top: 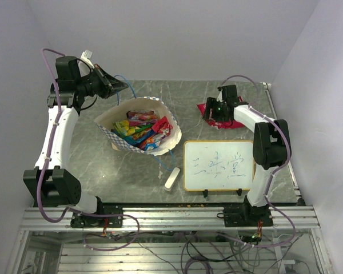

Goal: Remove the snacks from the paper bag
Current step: Place the snack at the center of the board, then take out the snack from the paper bag.

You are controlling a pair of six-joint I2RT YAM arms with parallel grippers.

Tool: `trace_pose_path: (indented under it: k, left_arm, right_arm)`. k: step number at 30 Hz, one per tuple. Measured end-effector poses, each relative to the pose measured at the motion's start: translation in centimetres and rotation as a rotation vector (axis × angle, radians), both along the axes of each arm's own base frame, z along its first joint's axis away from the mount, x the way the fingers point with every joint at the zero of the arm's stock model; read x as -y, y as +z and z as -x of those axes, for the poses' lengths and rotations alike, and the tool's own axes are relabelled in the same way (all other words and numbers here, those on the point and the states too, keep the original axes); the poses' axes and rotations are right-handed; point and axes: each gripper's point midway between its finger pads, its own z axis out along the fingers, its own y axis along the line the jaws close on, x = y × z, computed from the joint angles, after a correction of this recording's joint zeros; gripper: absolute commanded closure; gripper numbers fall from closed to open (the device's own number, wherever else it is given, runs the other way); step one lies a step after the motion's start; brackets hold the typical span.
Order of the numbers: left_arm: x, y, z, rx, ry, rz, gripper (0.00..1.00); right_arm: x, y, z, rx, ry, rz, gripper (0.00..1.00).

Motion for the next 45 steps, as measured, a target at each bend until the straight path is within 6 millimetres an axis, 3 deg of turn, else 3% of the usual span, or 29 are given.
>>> trace_pose_path:
  k: [5,7,9,12,14,18,21,26,31,35,45]
  left_arm:
    - [0.1,-0.2,0.7,-0.004,0.001,0.005,0.93]
    - [0.2,-0.4,0.9,-0.011,-0.002,0.009,0.93]
    - [0.3,-0.6,0.9,-0.016,-0.003,0.011,0.93]
    - [0.3,-0.6,0.9,-0.017,-0.003,0.011,0.93]
    - [0.3,-0.6,1.0,-0.015,-0.003,0.011,0.93]
    - [0.3,-0.4,1.1,-0.009,-0.003,0.010,0.93]
    - [0.3,-0.3,1.2,-0.006,-0.003,0.010,0.93]
    - [0.4,-0.2,1.4,-0.003,-0.005,0.010,0.93]
    - [0.5,0.5,1.9,0.022,-0.012,0.012,0.93]
    - [0.6,0.9,2.0,0.032,-0.015,0.018,0.93]
    - [0.7,0.8,2.4,0.016,-0.022,0.016,0.93]
  right_arm:
    - [-0.1,8.7,-0.2,0.192,0.040,0.043,0.29]
    - [-1.2,12.9,0.0,0.301,0.098,0.065,0.29]
    - [-3.8,16.2,1.3,0.399,0.201,0.083,0.29]
    - [-9.0,19.6,4.6,0.531,0.416,0.086,0.29]
    - [-12.7,21.3,8.3,0.625,0.610,0.080,0.29]
    - [-17.5,24.2,14.6,0.801,0.947,0.098,0.28]
    - [-20.0,25.3,17.3,0.876,1.108,0.110,0.28]
    - [-23.9,24.4,20.8,0.948,1.349,0.161,0.35]
    - [-28.0,20.3,23.0,0.961,1.498,0.230,0.59]
    - [-29.4,16.5,20.9,0.939,1.470,0.356,0.69]
    - [-30.7,8.7,14.4,0.884,1.365,0.598,0.66]
